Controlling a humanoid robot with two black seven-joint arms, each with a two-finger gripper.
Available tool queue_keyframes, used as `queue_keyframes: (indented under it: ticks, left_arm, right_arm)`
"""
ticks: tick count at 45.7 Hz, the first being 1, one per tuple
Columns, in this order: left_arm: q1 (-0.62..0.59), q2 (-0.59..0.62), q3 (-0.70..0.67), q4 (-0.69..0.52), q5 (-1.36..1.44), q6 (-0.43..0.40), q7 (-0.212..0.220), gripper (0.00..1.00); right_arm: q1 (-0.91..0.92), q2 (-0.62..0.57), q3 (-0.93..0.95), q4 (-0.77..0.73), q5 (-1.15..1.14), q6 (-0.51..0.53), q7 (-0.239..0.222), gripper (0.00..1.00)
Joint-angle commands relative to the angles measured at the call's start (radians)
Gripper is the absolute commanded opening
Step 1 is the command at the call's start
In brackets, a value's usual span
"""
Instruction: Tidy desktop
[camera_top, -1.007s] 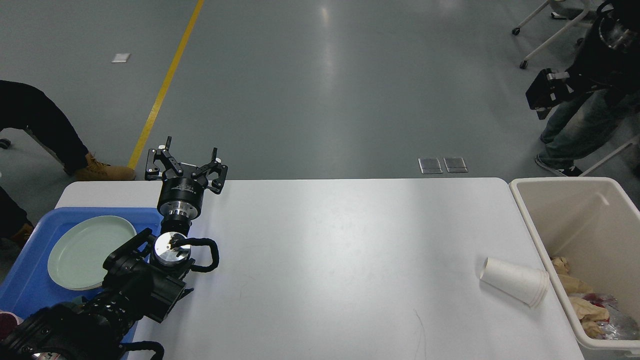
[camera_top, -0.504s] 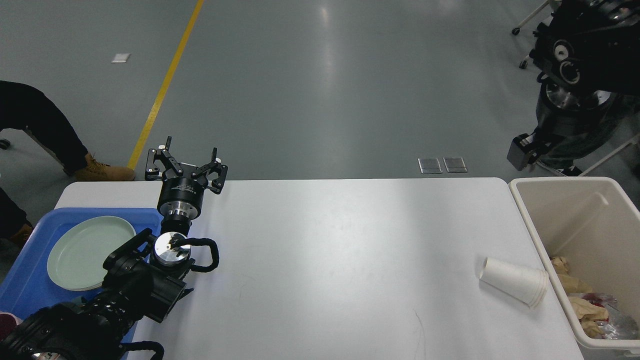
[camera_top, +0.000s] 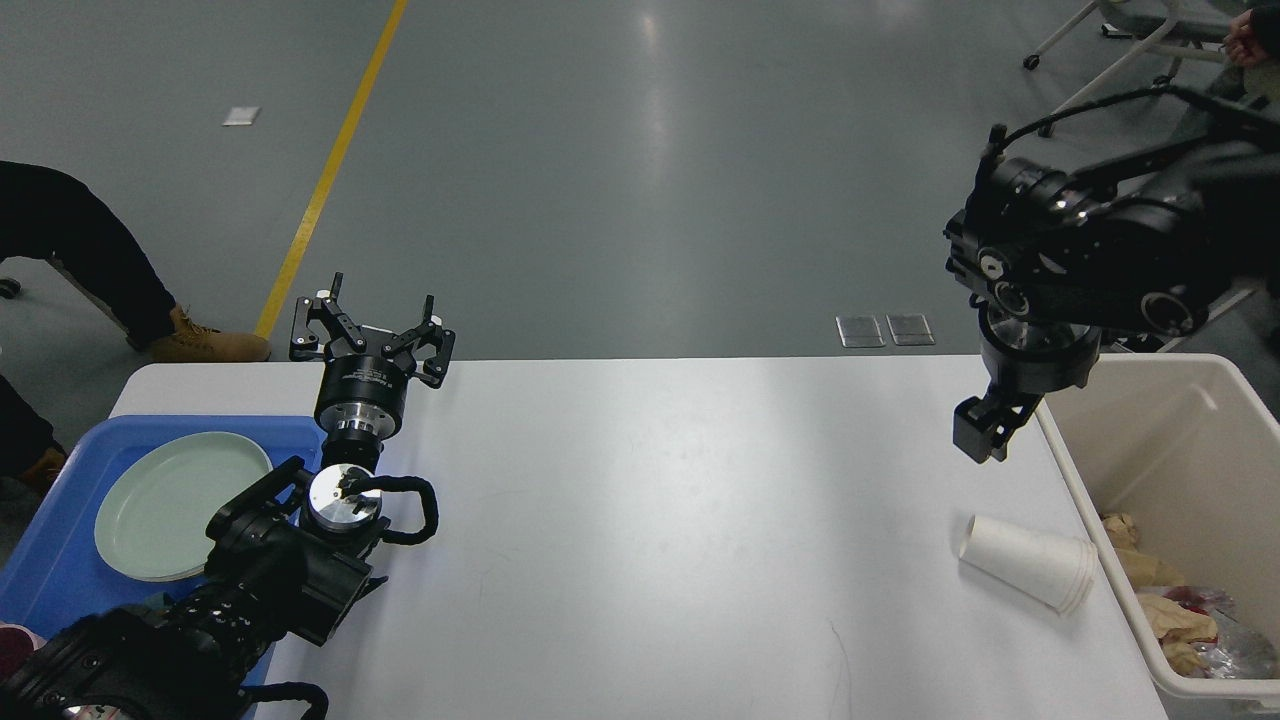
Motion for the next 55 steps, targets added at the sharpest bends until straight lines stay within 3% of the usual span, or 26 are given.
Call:
queue_keyframes:
  ticks: [1,10,21,36,55]
  left_arm:
    - [0.000,0.000,-0.001,0.000,0.000,0.000,0.000,0.97]
    - [0.000,0.000,0.001,0.000,0.000,0.000,0.000,0.97]
    - [0.000,0.000,-0.001,0.000,0.000,0.000,0.000,0.97]
    - [0.000,0.000,0.001,0.000,0.000,0.000,0.000,0.97]
    - [0.000,0.000,0.001,0.000,0.000,0.000,0.000,0.97]
  right_arm:
    - [-0.126,0.007,0.014,-0.072,0.000,0.000,-0.006,1.00]
    - [-0.306,-0.004,0.017,-0.198,0.000,-0.084,-0.007,1.00]
    - [-0.433,-0.021,0.010,-0.230,-0.017,-0.297,-0.006,1.00]
    - [-0.508,-0.009,0.007,-0.249,-0.154,-0.450,-0.006,1.00]
    - [-0.608,0.005,0.004,-0.335,-0.194,-0.463,-0.006,1.00]
